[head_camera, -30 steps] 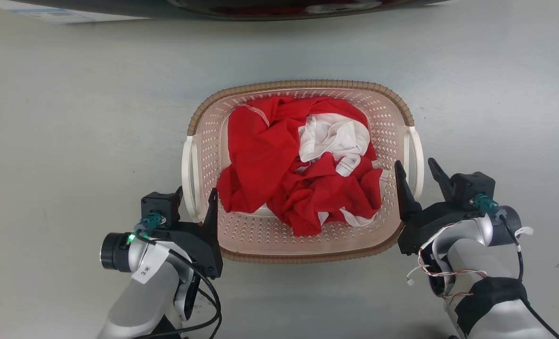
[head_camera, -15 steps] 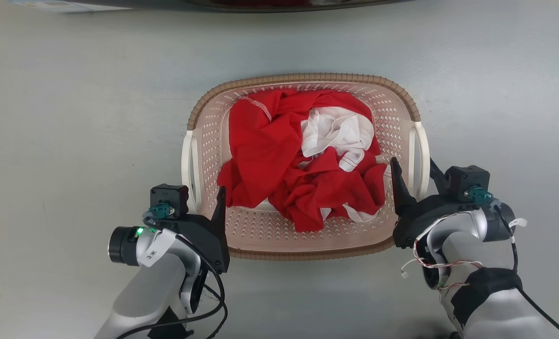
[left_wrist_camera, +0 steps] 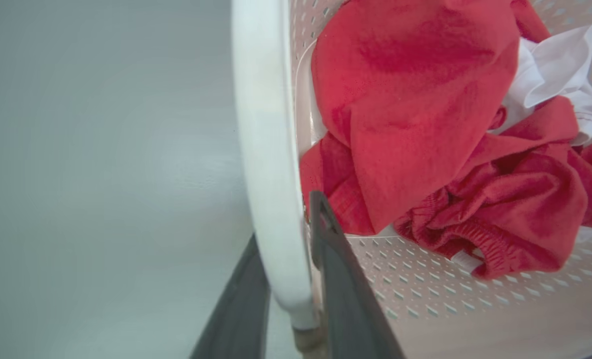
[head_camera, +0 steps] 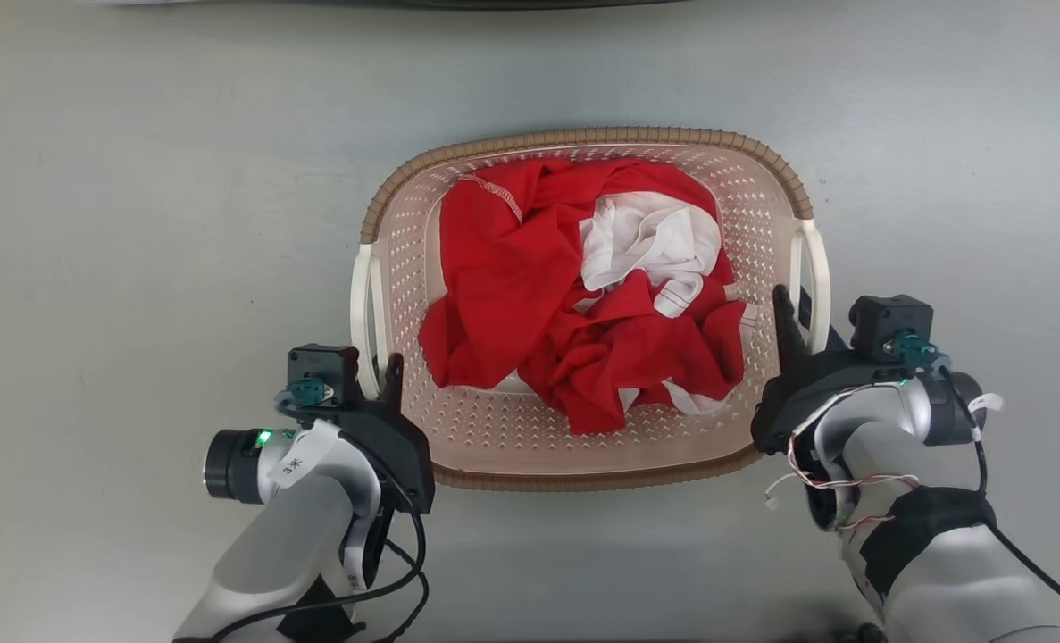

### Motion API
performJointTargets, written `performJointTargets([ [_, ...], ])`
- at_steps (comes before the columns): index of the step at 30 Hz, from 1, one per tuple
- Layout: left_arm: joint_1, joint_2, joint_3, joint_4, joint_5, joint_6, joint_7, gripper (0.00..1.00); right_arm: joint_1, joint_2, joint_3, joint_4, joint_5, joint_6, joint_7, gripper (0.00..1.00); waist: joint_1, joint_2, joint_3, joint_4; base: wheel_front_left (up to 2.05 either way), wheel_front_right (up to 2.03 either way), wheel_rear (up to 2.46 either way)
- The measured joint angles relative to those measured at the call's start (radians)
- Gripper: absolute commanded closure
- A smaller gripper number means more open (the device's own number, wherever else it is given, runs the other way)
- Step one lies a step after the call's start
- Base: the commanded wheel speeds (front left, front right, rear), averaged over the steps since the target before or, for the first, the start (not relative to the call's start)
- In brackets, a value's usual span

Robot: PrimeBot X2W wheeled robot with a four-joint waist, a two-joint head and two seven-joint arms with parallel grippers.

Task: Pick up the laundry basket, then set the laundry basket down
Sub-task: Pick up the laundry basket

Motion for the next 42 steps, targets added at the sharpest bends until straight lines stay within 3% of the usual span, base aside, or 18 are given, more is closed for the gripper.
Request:
performJointTargets([
  [1,-0.001,0.002,-0.005,0.0,-0.007,0.0,0.0,1.0,-0.002,-0.005,0.005,0.007,0.004,-0.001,0.0,1.0,0.0,0.0,-0.002,0.0,0.0,0.0,0.0],
  [20,0.005,0.002,-0.088,0.042,-0.081,0.01,-0.003,1.0,0.025,-0.004,0.095,0.058,0.096,-0.012,0.001,1.0,-0.0002,0.0,-0.111,0.003,0.0,0.0,0.0],
  [42,0.117,0.001,-0.193,0.094,-0.178,0.018,0.05,1.0,0.153,0.0,0.233,0.082,0.247,-0.033,0.056,1.0,-0.0003,-0.0001,-0.383,-0.001,0.0,0.0,0.0],
])
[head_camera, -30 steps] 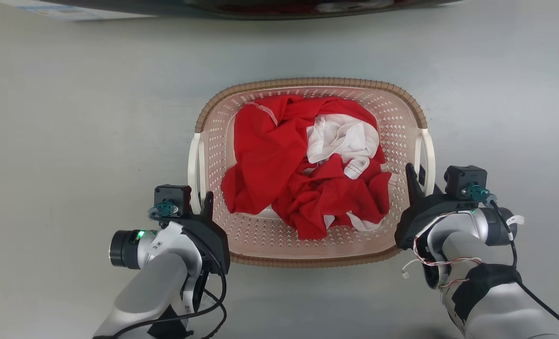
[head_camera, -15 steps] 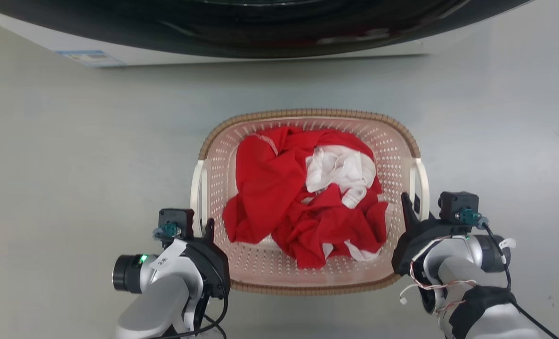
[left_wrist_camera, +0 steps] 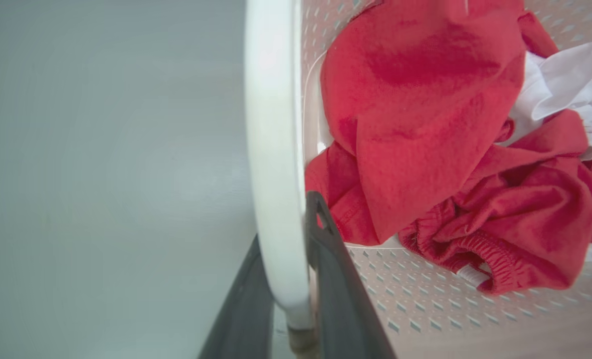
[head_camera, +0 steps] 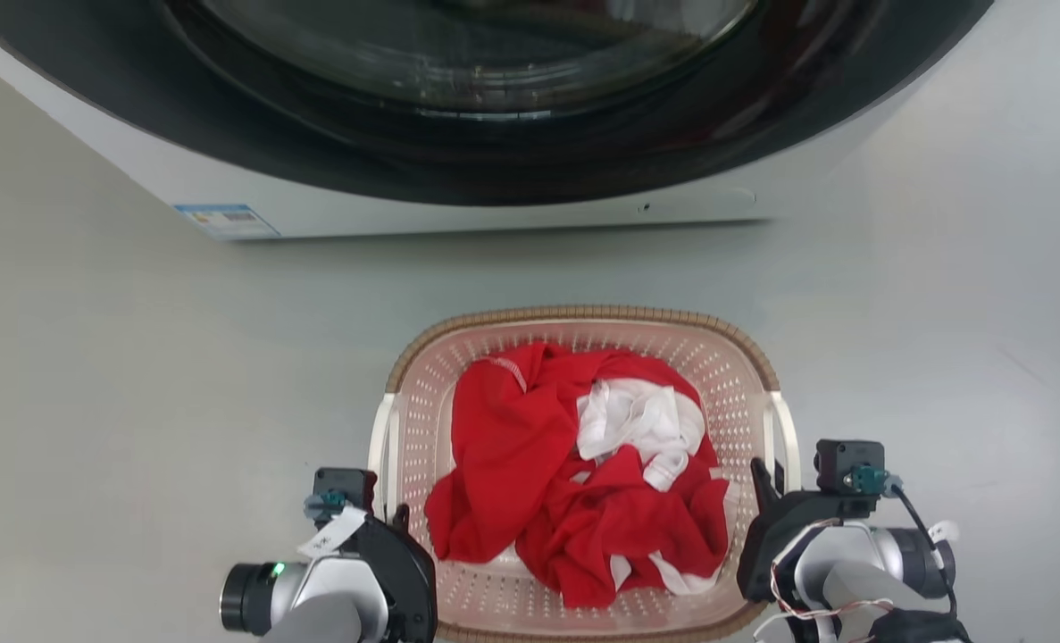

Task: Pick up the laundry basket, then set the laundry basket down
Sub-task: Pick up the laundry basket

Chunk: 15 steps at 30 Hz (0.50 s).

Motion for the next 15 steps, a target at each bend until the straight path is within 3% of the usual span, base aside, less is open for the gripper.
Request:
performJointTargets([
  [15,0.128,0.001,-0.059,0.05,-0.057,-0.015,0.082,1.0,0.15,0.0,0.128,-0.031,0.122,-0.026,0.102,1.0,0.0,0.0,-0.22,0.005,0.0,0.0,0.0],
])
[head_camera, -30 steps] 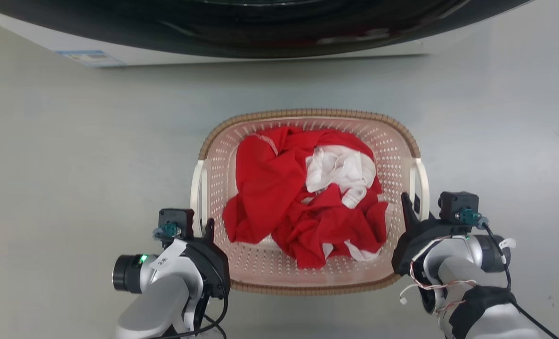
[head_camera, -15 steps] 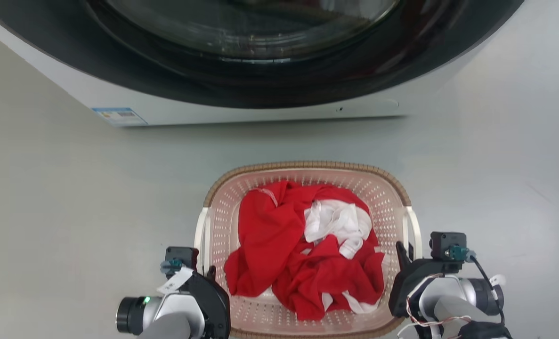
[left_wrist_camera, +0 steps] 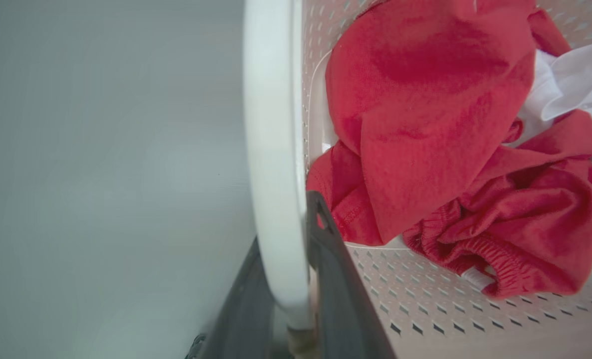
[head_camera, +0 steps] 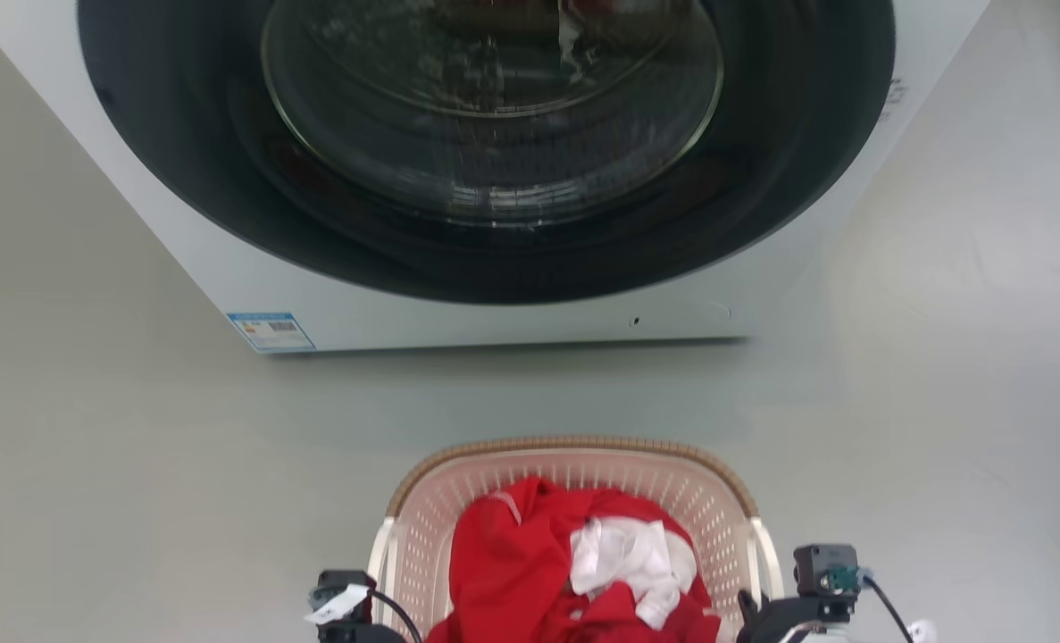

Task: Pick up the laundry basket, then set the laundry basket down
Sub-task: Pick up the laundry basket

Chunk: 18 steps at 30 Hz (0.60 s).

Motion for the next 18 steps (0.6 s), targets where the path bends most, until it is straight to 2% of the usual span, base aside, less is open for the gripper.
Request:
performJointTargets([
  [18,0.119,0.008,-0.059,0.028,-0.03,-0.02,0.105,1.0,0.144,-0.001,0.109,-0.024,0.142,-0.026,0.118,1.0,0.0,0.0,-0.254,0.004,0.0,0.0,0.0],
])
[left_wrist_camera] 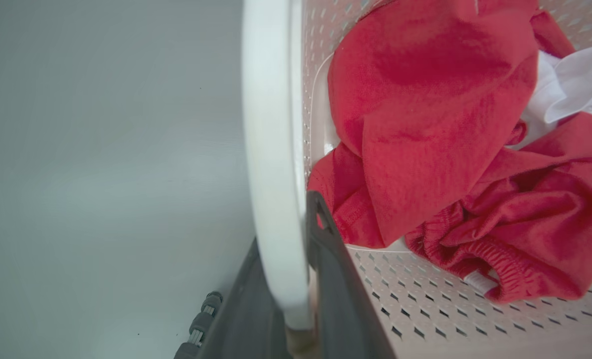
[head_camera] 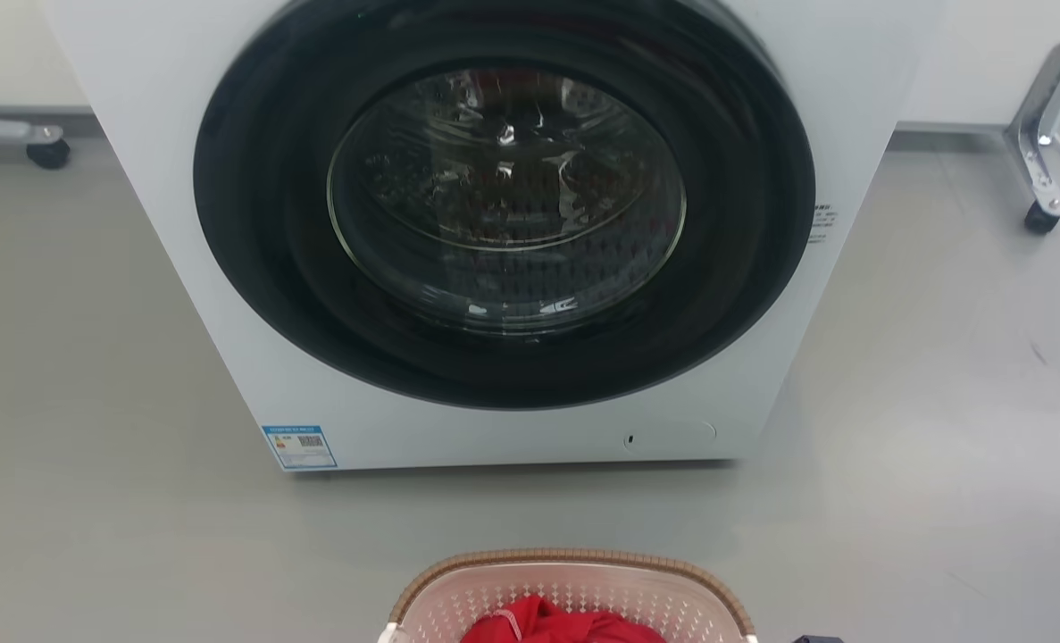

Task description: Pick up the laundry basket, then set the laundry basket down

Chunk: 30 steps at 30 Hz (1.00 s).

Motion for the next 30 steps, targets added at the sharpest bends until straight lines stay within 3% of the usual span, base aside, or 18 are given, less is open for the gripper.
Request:
performJointTargets([
  [9,0.032,0.005,-0.014,-0.005,-0.016,0.002,0.029,1.0,0.009,-0.004,0.04,-0.005,0.04,-0.004,0.039,1.0,0.0,0.0,-0.06,0.01,0.0,0.0,0.0],
  [30,0.035,0.008,-0.031,-0.002,-0.038,0.009,0.047,1.0,0.01,-0.007,0.093,-0.007,0.111,-0.01,0.052,1.0,0.0002,0.0002,-0.069,0.012,0.0,0.0,0.0],
])
